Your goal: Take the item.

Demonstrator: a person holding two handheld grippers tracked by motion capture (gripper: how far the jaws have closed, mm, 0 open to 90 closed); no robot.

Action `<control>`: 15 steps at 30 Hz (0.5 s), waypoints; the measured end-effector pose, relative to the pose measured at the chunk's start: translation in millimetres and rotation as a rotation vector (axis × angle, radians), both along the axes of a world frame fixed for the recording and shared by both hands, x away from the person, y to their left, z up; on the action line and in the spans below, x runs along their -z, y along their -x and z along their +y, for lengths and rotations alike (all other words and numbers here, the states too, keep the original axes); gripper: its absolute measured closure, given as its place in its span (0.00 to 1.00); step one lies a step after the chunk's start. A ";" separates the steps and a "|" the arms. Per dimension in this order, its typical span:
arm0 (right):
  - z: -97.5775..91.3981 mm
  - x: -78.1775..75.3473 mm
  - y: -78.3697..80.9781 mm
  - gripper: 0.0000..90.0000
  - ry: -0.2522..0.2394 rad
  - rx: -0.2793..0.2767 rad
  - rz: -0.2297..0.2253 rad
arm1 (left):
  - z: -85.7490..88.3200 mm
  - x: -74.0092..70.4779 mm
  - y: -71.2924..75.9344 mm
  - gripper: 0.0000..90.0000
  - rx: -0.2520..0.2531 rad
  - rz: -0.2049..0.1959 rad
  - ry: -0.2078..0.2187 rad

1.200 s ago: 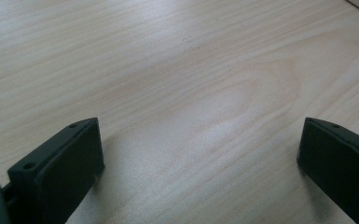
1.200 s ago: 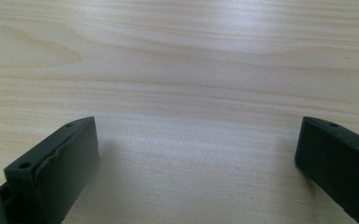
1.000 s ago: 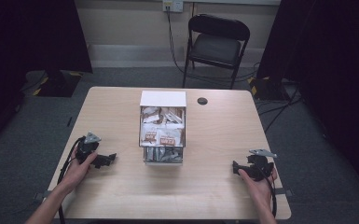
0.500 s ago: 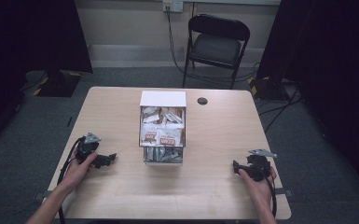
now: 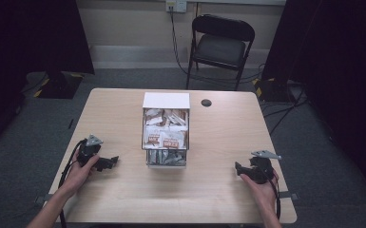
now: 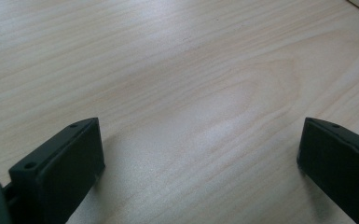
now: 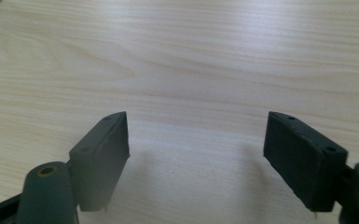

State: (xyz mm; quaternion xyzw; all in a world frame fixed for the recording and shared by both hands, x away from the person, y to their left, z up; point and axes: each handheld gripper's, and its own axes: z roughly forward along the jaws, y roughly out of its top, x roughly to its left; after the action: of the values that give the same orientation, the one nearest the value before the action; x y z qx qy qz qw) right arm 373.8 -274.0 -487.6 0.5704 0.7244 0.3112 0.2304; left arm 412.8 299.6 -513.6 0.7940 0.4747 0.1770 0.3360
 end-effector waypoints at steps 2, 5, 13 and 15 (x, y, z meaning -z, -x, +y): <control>1.1 -3.0 0.3 0.28 -0.008 -0.012 0.001 | 0.0 0.0 0.0 0.00 0.000 0.000 0.000; 4.0 -7.4 1.6 0.32 -0.024 -0.037 -0.009 | 0.0 0.0 0.0 0.00 0.000 0.000 0.000; 10.7 -14.8 4.4 0.38 -0.092 -0.079 -0.026 | 0.0 0.0 0.0 0.00 0.000 0.000 0.000; 12.4 -16.1 4.5 0.38 -0.108 -0.090 -0.021 | 0.0 0.0 0.0 0.00 0.000 0.000 0.000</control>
State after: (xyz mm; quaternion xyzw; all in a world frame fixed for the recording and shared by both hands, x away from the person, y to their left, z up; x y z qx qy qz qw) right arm 369.3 -261.6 -471.5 0.5456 0.7290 0.3659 0.1924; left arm 412.8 299.6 -513.6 0.7939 0.4748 0.1770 0.3361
